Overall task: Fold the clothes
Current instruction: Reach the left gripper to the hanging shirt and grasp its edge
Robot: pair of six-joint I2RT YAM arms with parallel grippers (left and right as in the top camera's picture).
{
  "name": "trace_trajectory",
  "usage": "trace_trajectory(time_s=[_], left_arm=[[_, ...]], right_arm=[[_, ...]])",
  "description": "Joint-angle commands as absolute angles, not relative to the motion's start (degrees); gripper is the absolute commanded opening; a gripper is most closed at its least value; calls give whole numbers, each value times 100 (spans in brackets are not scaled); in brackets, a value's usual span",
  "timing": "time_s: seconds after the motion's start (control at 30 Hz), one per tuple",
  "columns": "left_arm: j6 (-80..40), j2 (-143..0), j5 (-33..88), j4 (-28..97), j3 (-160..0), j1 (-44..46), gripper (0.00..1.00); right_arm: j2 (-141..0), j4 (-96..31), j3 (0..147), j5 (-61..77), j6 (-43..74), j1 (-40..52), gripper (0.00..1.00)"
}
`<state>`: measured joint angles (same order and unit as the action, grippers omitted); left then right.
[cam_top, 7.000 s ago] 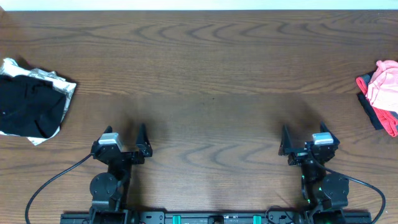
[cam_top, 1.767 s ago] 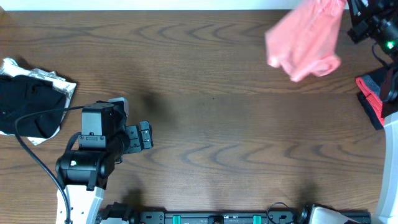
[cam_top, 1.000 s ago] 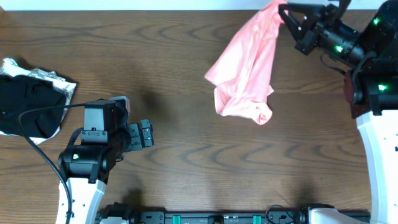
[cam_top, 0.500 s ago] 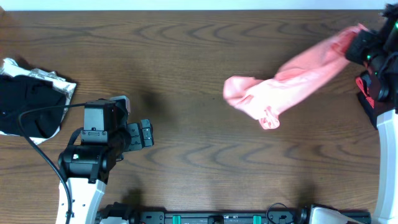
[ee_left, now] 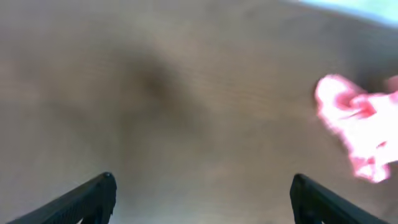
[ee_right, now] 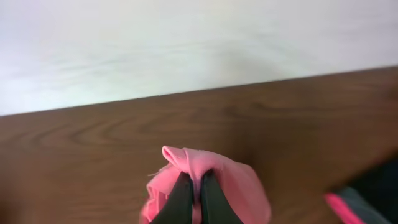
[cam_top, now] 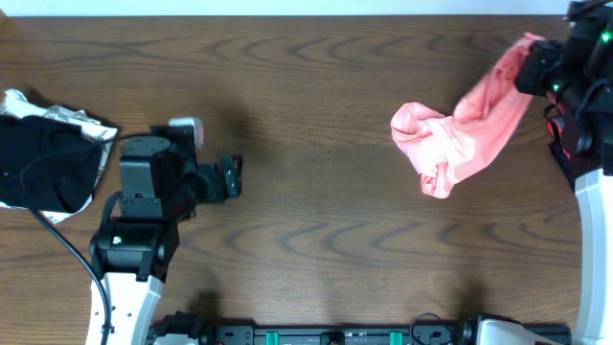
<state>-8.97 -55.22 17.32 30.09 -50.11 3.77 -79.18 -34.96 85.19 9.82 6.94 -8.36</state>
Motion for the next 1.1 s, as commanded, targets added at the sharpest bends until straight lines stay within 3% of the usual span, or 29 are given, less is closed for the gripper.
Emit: trace_trajectory(time_s=[0.0,0.2,0.3,0.4,0.67,1.07], left_arm=[[-1367,-5778,2414,2405,-5133,388,89],[-1859,-7013,2733,930,-5133,1055,89],[-1855,-7848,2766,-93,-5135,1678,100],[-1756,-8678,2764,-672,-5334,2226,98],[-554,-11010,2484,1769,-7992,2912,98],[731,-11784,1990,1107,-8547,3472,98]], right_arm=[[-7782,-3476,8814,2322,628,-786,1],[-7588,-3496,8980,2561,768,-786,1],[-7502,-3548,8989,2255,768,-788,1],[-7489,-3739,8989,2182,766,-790,1],[-7491,-4351,8989,1511,762,-825,1],[-7491,-4589,8989,1347,764,-1022,1]])
